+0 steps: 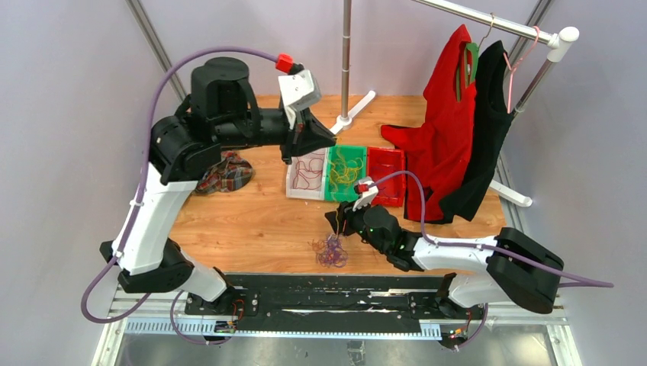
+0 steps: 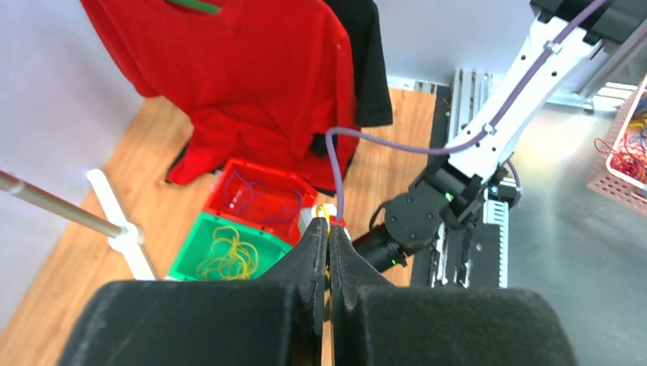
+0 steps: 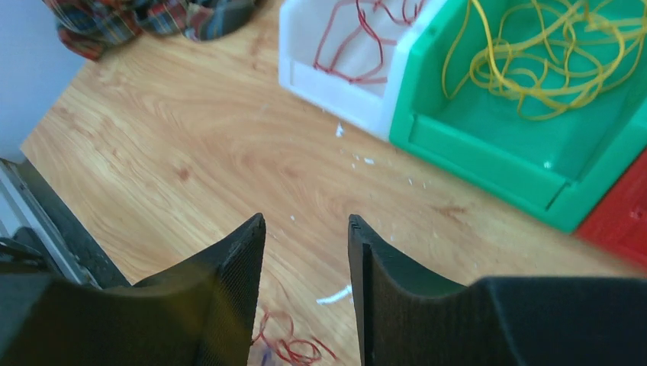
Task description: Untangle the cables
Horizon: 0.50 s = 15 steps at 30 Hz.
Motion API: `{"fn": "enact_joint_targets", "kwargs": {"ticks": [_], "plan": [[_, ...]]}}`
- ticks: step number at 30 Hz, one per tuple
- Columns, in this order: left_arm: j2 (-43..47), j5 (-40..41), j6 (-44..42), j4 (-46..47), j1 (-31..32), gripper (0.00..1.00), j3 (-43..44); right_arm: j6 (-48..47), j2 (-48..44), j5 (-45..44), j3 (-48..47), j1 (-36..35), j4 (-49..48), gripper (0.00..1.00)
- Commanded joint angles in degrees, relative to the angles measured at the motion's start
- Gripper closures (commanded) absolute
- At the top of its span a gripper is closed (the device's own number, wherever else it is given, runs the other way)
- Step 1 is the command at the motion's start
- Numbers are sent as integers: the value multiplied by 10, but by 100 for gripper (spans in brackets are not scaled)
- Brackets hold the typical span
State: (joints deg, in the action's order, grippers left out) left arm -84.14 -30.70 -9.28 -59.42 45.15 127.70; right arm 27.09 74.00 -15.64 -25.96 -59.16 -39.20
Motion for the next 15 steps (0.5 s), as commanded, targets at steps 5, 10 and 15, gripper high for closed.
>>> {"fn": "enact_joint_targets", "kwargs": {"ticks": [5,10,15], "plan": [[-7,35,-45,19,4,100,78,39,22,-9,62,-11,-17,57],[-10,63,-72,29,4,100,99,37,10,-23,70,-12,3,54],[-10,77,-81,54,4,100,115,26,-15,-32,75,-12,24,54]]}}
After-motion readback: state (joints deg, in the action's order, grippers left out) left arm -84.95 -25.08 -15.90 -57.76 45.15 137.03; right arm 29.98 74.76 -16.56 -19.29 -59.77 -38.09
